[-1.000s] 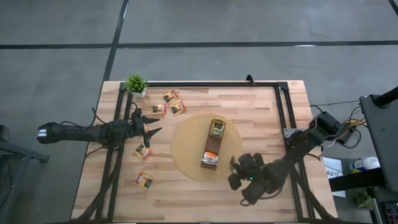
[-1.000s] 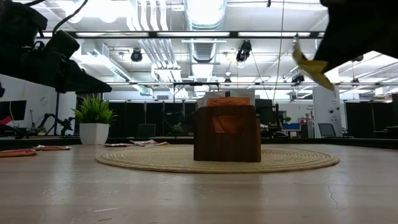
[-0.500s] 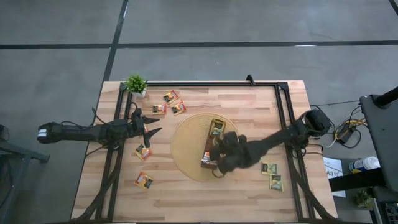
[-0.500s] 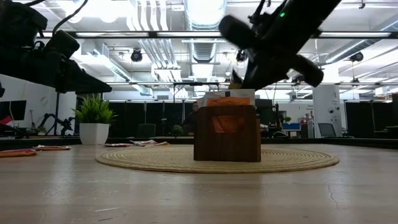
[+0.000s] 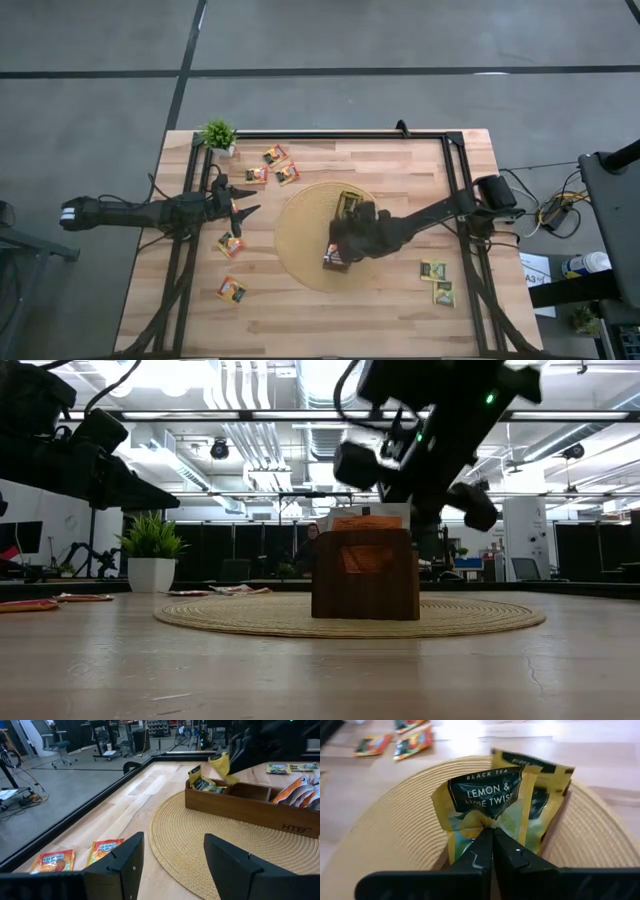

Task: Pick & Place Tea
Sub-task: Put the left yellow tea bag into the top section of the wooden organizer

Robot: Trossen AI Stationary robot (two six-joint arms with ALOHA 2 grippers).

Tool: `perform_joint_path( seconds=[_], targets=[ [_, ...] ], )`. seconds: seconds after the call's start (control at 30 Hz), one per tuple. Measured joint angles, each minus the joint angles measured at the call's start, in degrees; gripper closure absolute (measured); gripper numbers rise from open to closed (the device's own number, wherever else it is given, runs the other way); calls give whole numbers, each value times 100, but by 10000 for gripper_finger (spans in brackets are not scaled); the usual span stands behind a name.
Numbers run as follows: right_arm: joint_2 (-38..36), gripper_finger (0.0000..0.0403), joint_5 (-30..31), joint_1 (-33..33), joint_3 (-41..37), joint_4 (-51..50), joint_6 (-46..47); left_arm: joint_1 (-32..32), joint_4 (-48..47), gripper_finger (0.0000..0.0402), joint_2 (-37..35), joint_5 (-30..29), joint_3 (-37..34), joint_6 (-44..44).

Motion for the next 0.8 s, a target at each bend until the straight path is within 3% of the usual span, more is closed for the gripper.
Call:
perform_joint_path(
  seconds=[0.33, 0.8],
  targets=[
    [163, 394, 146, -365, -2, -5, 22, 1, -2, 199, 7, 0, 1, 0],
    [203, 394, -31, -380, -13, -137, -248, 2, -2, 199, 7, 0, 0, 0]
  ],
)
